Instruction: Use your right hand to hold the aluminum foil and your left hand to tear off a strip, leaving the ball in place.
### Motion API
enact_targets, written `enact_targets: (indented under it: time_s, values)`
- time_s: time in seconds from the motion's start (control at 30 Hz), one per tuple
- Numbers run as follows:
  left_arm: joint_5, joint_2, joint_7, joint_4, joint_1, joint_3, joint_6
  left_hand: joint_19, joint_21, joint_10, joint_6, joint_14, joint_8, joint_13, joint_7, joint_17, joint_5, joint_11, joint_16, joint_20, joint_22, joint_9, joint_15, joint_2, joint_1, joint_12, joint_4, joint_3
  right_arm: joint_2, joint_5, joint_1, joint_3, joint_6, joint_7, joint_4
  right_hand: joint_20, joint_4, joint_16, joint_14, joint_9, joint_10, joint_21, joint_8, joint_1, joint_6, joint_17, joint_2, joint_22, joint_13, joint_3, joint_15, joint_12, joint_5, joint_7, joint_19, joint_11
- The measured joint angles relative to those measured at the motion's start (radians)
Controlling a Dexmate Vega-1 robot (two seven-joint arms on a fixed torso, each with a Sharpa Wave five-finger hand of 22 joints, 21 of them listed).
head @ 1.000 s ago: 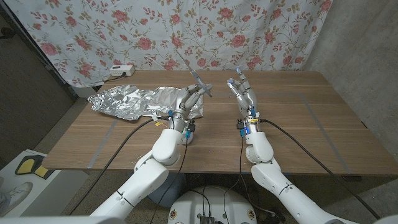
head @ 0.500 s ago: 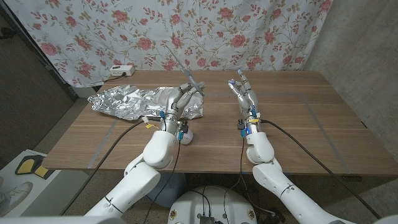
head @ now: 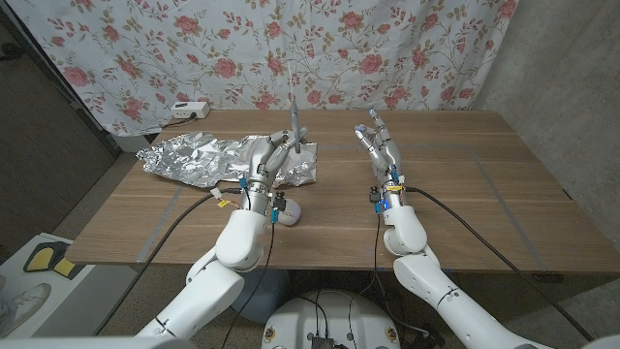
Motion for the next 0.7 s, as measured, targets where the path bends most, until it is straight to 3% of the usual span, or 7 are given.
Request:
enact_targets:
  time_s: [0.4,0.7]
  values:
    - [0.036,-0.017,0.023,0.011,0.044,-0.038,-0.069,0.0,0.0,0.0,-0.013,0.001,0.033,-0.006,-0.006,0.014,-0.012,0.0,0.0,0.0,0.0,0.043,0.001,0.001,-0.001,0.0,0.001,-0.001,-0.002,-0.008,-0.004,-0.001,-0.009,-0.013,-0.009,0.0,0.003,0.0,0.0,0.0,0.0,0.0,0.0,0.0,0.0,0.0,0.0,0.0,0.0,0.003,0.0,-0.008,0.0,0.0,0.0,0.0]
    - [0.058,-0.046,0.052,0.019,0.081,-0.065,-0.101,0.0,0.005,0.0,-0.001,-0.001,0.034,-0.038,-0.017,0.014,-0.032,0.0,-0.007,0.0,0.0,0.025,-0.001,-0.009,-0.011,0.006,0.0,-0.001,-0.007,-0.017,-0.01,0.0,-0.018,-0.026,-0.021,0.0,0.003,0.0,0.0,0.0,0.0,0.0,0.0,-0.005,0.0,0.0,0.005,0.0,0.0,0.003,0.0,-0.008,0.0,0.0,0.0,0.0]
